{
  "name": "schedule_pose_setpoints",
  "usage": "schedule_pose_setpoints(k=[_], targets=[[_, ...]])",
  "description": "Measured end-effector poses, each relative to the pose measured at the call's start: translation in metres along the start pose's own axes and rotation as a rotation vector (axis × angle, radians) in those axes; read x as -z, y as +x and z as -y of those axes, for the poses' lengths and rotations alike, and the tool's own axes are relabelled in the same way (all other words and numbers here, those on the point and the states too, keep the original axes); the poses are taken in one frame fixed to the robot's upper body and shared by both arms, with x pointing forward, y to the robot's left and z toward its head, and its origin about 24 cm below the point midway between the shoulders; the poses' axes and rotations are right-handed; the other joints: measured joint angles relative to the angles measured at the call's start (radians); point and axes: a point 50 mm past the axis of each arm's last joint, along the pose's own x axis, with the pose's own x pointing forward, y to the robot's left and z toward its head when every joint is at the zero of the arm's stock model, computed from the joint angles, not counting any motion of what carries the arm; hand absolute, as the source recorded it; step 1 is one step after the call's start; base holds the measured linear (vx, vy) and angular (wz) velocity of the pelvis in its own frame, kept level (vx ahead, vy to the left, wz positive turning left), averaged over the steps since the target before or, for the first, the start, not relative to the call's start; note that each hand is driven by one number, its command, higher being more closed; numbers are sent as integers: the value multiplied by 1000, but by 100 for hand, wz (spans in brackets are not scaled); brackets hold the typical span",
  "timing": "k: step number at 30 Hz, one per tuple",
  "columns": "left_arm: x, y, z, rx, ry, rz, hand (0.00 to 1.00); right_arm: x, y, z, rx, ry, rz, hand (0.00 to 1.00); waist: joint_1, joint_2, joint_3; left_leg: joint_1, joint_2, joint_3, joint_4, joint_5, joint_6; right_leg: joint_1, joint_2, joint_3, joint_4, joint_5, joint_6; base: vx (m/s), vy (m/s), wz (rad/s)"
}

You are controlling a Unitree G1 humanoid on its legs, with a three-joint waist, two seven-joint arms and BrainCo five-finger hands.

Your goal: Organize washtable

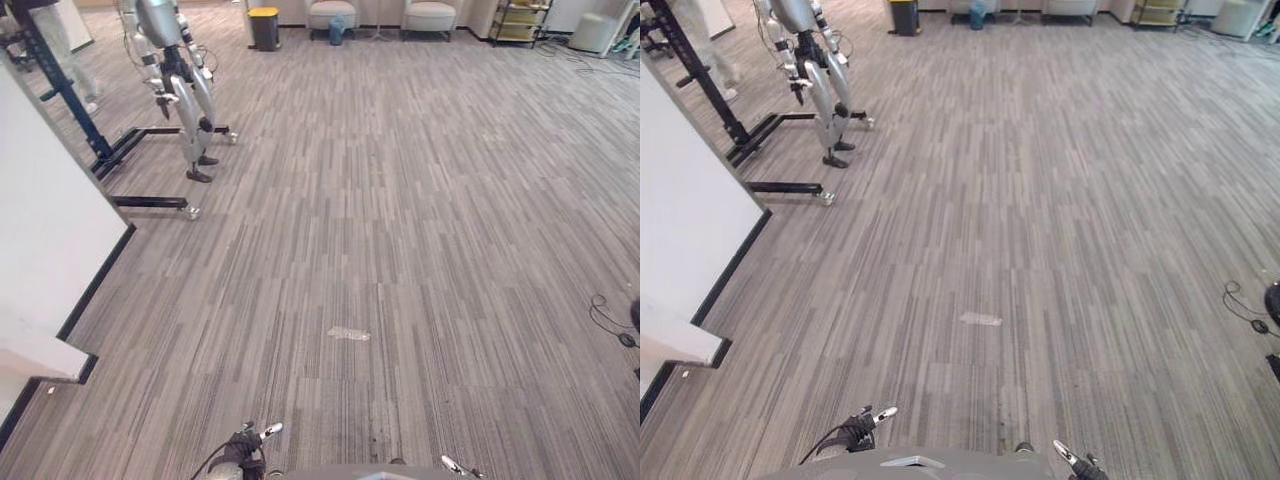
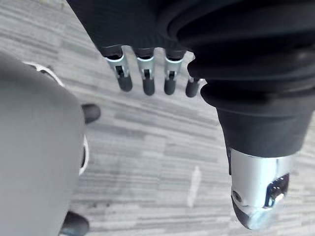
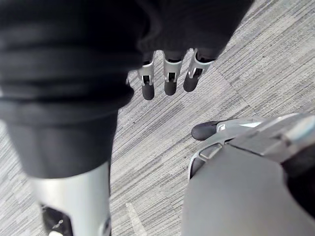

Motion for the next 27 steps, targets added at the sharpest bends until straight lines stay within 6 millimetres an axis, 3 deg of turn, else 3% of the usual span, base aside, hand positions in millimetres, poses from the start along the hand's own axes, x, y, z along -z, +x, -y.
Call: schedule_pose_setpoints(k=[2,3,4,5,7,10,11,12,13,14,15,16,17,18,19,20,21,22,23,25,26,27], targets=[[-1,0,-4,-20,-46,5,0,-2,1,0,0,-9,1,0,7,14,17,-64,70,-8,202,-62,-8,-6,4,-10,56,-51,-4,50,-3,18],[-5,1,-8,-30,-57,17,0,-5,2,-4,-9,-16,-1,0,-2,11,29,-149,123,-5,406,-52,19,11,4,-30,71,-70,-1,-6,2,42],[-12,2,-11,-37,-59,47,0,-5,3,-6,-11,-16,1,0,1,-1,51,-210,151,-20,555,-1,37,40,-1,-31,69,-77,-2,-2,-48,55],[-19,2,-13,-41,-57,78,0,-8,3,-5,-9,-16,9,0,4,-19,66,-266,145,-53,617,-20,14,70,-12,-35,60,-84,7,7,-33,39],[-19,2,-9,-31,-57,81,0,-28,7,-5,1,-20,68,0,6,-1,66,-305,92,-33,409,-34,0,86,-38,-37,41,-96,29,98,42,6],[-17,2,-9,-41,-83,72,0,-46,9,-14,-17,-22,122,0,22,33,72,-303,77,-31,74,50,-13,92,-29,-16,13,-104,45,273,161,-38],[-13,2,-12,-57,-108,59,0,-50,10,-19,-28,-30,130,0,32,42,74,-309,88,-68,6,63,-25,100,-27,19,10,-117,71,317,226,-45],[-13,2,-14,-66,-115,59,0,-50,10,-20,-33,-38,130,0,31,41,75,-310,93,-71,33,88,-16,104,-32,34,11,-125,83,441,330,-62],[-8,0,-23,-93,-126,45,0,-48,10,-26,-53,-58,124,0,35,17,78,-323,85,-52,133,108,0,115,-72,61,17,-142,107,460,368,-66],[1,-2,-31,-118,-130,24,0,-45,9,-30,-65,-78,116,0,42,-6,61,-348,65,-26,245,64,51,111,-129,84,36,-158,128,498,377,-66],[6,-4,-33,-123,-129,11,0,-42,9,-28,-61,-86,106,0,41,-12,43,-361,52,-21,297,39,77,111,-162,84,58,-165,137,553,343,-33],[7,-4,-37,-131,-113,2,0,-33,8,-25,-54,-86,82,0,32,-41,30,-377,16,-8,383,-49,99,76,-235,104,238,-176,123,581,314,17],[1,-3,-38,-124,-86,13,0,-25,7,-23,-50,-83,61,0,30,-58,30,-367,-20,-4,425,-105,113,-6,-310,113,491,-168,75,575,305,29],[0,-2,-37,-119,-75,15,0,-21,6,-22,-48,-82,49,0,30,-59,32,-349,-33,-1,428,-123,118,-41,-344,117,582,-128,5,539,284,35],[1,-3,-36,-110,-53,13,0,-19,5,-24,-51,-73,55,0,24,-49,39,-297,-49,0,419,-134,135,-82,-373,147,721,-39,-81,410,187,16],[0,-2,-35,-108,-46,15,0,-20,5,-25,-55,-74,61,0,22,-44,46,-267,-52,0,413,-141,146,-106,-366,175,797,-38,-66,471,158,9],[-3,-2,-34,-106,-33,22,0,-23,6,-28,-65,-77,61,0,22,-48,56,-191,-66,2,372,-148,157,-150,-337,206,925,-87,-46,402,84,-3],[-6,-1,-31,-97,-23,37,0,-24,6,-30,-74,-75,62,0,23,-46,57,-121,-77,3,311,-143,149,-189,-285,212,979,-161,-38,397,47,-5],[-8,-1,-29,-89,-13,45,0,-24,6,-31,-77,-74,63,0,22,-44,60,-86,-80,6,279,-139,144,-207,-255,206,975,-193,-43,352,3,0],[-12,0,-21,-69,-13,64,0,-27,7,-30,-75,-70,74,0,14,-29,78,22,-86,19,188,-123,119,-235,-163,130,766,-263,-47,202,-36,0],[-12,0,-19,-67,-18,67,0,-25,6,-30,-74,-70,69,0,9,-29,78,33,-89,18,173,-120,114,-233,-145,117,676,-260,-44,-87,-32,23],[-15,0,-19,-68,-19,78,0,-19,5,-28,-72,-68,54,0,-3,-49,71,45,-115,3,150,-113,103,-234,-117,131,473,-187,-35,-139,-90,54]])
